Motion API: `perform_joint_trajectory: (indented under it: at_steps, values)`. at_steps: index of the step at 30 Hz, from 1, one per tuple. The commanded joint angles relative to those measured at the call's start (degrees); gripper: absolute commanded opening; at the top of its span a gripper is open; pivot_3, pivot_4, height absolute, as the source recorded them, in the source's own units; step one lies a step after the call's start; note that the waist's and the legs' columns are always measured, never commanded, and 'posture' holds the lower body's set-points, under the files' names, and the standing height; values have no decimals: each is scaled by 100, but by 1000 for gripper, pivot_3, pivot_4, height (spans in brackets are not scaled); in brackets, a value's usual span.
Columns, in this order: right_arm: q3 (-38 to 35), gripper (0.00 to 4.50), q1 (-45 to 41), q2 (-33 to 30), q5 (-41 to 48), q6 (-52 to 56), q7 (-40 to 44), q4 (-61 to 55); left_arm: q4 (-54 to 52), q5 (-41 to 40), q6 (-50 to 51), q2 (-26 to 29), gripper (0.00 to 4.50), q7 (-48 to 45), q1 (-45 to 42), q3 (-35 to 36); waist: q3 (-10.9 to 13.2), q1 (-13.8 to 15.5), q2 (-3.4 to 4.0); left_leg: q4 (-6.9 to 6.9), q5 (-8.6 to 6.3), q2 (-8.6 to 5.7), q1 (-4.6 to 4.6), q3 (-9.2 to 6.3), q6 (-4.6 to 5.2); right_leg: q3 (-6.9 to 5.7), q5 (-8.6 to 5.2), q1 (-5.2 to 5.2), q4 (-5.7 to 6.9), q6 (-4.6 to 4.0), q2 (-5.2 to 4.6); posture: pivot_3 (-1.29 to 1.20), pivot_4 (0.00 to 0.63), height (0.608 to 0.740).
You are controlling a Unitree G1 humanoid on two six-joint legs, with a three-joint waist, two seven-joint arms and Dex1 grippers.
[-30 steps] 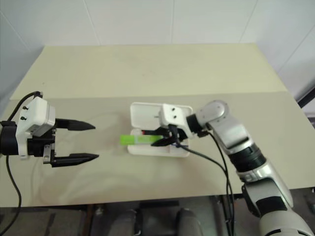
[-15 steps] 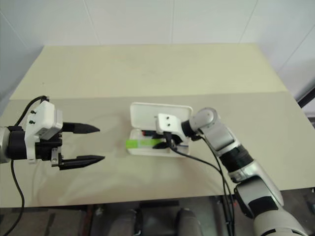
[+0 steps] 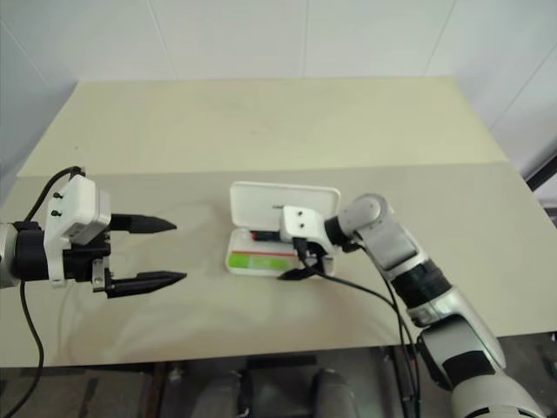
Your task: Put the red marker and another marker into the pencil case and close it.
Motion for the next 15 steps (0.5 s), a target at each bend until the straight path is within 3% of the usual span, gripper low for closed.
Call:
perform_joint_trajectory:
  at_steps: [1, 6, 9, 12, 15]
  values:
    - [-371, 4475, -40, -200, 254, 45, 131, -267, -35, -93, -146, 73, 4500, -16, -198, -26, 0, 1, 0, 0, 0, 0, 0, 0, 0, 0, 0, 0, 0, 0, 0, 0, 150, 740]
    - [-1533, 4475, -169, -842, 1385, 412, 718, -210, -61, -275, -275, -145, 4500, 9, -661, -499, 1, 61, 1, 2, -1, -2, -1, -1, 2, -2, 0, 5, -5, 0, -1, 0, 150, 740]
    - [-2035, 4475, -139, -1403, 1583, 494, 805, 101, -97, -345, -306, -434, 4500, 180, -953, -831, 1, 132, 1, 4, -3, -2, -1, 0, 4, -2, 0, 7, -6, 0, -1, 0, 150, 740]
    - [-2110, 4475, 8, -1991, 1024, 205, 420, 785, -136, -216, -329, -760, 4500, 405, -1205, -1333, 1, 146, 0, 7, -2, -2, 2, 0, 4, -3, 0, 9, -6, 0, 0, 0, 150, 740]
    - [-1834, 4475, -29, -2161, 171, 66, -477, 1777, -171, -63, -439, -988, 4500, 426, -1309, -1755, 0, 133, 0, 10, -3, -3, 2, 6, 5, 2, 0, 9, -5, 0, -2, 0, 150, 740]
